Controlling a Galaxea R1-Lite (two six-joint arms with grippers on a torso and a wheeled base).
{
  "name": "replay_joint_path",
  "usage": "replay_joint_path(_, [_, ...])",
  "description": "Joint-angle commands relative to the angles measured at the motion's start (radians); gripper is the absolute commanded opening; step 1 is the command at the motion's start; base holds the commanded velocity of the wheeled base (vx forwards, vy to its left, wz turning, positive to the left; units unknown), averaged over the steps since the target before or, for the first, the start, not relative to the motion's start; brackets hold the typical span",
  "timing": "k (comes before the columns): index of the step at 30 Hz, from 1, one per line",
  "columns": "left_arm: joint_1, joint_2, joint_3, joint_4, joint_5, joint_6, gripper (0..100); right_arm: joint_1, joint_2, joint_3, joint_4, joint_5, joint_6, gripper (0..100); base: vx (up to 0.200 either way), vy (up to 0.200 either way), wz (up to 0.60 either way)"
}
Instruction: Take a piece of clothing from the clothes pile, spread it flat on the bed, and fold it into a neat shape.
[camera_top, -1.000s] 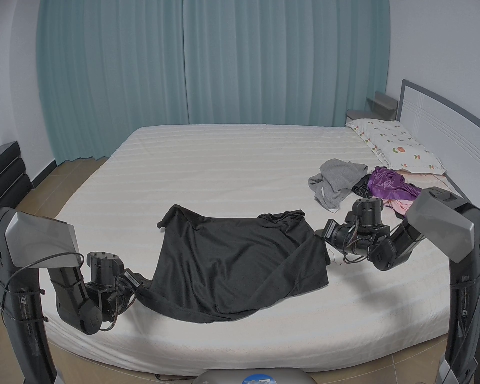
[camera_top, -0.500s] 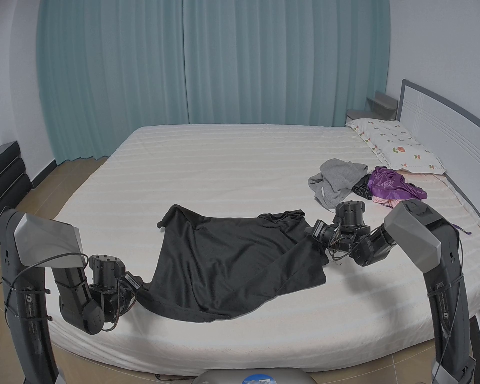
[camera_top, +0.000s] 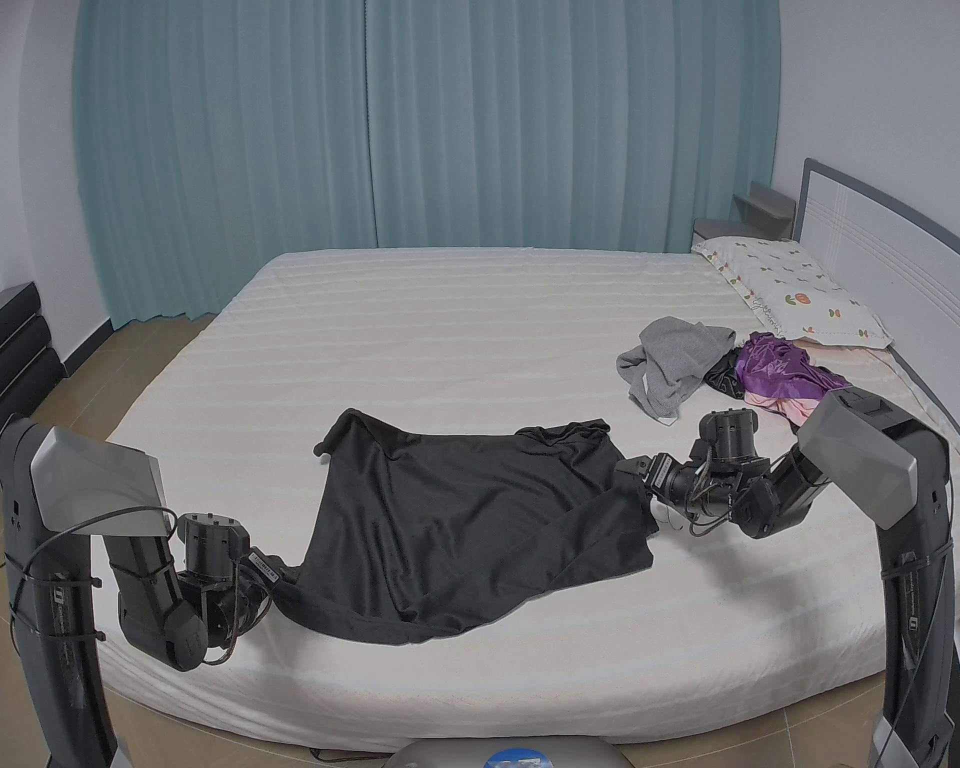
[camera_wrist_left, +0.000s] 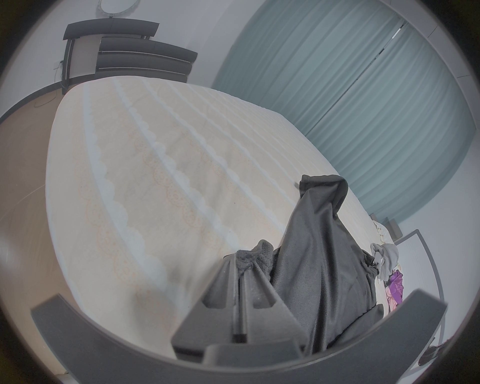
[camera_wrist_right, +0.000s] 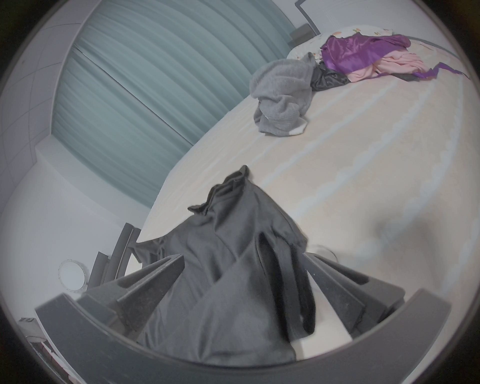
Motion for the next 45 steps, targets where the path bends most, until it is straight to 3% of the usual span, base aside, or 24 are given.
replay_joint_path(1, [0.001, -0.006, 0.004, 0.000, -0.002, -0.001, 0, 0.001, -0.145, 0.229, -0.004, 0.079, -0.057, 100, 0.000, 0.000, 0.00])
replay_joint_path(6, [0.003, -0.007, 0.005, 0.001, -0.002, 0.000, 0, 0.016, -0.159, 0.357, -0.006, 0.102, -0.152, 100, 0.000, 0.000, 0.00])
replay_joint_path(20, [0.003, -0.004, 0.010, 0.000, -0.007, 0.000, 0, 0.059, -0.060, 0.311, -0.004, 0.095, -0.190, 100, 0.000, 0.000, 0.00])
replay_joint_path(21, [0.003, -0.004, 0.010, 0.000, -0.007, 0.000, 0, 0.059, -0.062, 0.312, -0.004, 0.094, -0.193, 0, 0.000, 0.000, 0.00])
replay_joint_path(34, [0.003, -0.046, 0.025, 0.001, -0.007, 0.005, 0, 0.039, -0.221, 0.444, -0.006, 0.095, -0.182, 0, 0.000, 0.000, 0.00])
replay_joint_path(45, [0.003, -0.173, 0.076, -0.002, -0.008, 0.045, 0, 0.022, -0.511, 0.674, -0.004, 0.111, -0.153, 0, 0.000, 0.000, 0.00])
